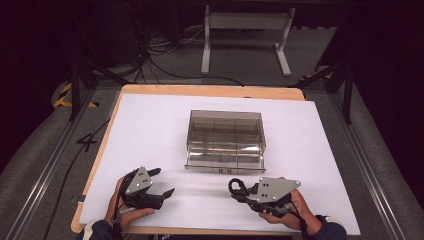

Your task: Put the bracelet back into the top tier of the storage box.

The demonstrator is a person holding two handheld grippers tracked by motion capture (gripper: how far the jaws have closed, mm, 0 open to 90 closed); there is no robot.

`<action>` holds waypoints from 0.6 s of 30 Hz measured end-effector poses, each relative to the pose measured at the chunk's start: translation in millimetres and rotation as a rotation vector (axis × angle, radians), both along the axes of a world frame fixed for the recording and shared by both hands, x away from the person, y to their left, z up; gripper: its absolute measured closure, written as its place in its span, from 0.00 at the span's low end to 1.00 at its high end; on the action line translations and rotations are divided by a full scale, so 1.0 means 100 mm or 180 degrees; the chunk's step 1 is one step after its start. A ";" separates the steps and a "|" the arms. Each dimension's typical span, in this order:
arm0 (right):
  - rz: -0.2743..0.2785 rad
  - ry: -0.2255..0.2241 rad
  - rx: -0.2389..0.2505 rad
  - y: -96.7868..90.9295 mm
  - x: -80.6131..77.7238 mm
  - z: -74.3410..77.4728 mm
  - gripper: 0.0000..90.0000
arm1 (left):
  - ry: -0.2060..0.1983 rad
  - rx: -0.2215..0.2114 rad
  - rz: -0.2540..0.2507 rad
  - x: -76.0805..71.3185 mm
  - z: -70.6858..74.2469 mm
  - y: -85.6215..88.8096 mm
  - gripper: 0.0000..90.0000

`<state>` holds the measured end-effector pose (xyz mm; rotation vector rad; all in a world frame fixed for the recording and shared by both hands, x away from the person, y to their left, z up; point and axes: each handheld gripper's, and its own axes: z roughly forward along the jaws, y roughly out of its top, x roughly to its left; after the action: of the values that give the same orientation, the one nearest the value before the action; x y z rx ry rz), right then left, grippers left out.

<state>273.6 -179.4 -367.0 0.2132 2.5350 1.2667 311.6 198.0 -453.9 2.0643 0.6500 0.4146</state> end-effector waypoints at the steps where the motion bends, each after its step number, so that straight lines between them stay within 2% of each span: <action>1: 0.0008 -0.0016 -0.0043 0.01 0.04 0.06 0.94 | -0.0009 0.0008 0.0000 0.00 0.00 -0.01 0.23; 4: 0.0000 -0.0031 -0.0043 0.01 0.09 0.12 0.94 | -0.0018 0.0013 -0.0001 0.00 0.00 -0.01 0.22; 8: -0.0050 -0.0049 0.0055 0.01 0.19 0.25 0.94 | 0.0002 0.0006 -0.0006 0.00 0.00 -0.01 0.22; 12: -0.0088 -0.0060 0.0035 0.06 0.30 0.31 0.94 | -0.0005 0.0005 -0.0026 0.00 0.00 -0.01 0.22; 18: -0.0153 -0.0009 -0.0033 0.10 0.45 0.32 0.94 | -0.0023 0.0005 -0.0020 -0.01 0.01 -0.01 0.23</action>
<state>318.7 -169.4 -334.9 0.2683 2.5180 1.2347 310.7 197.1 -453.0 2.0648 0.6390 0.4189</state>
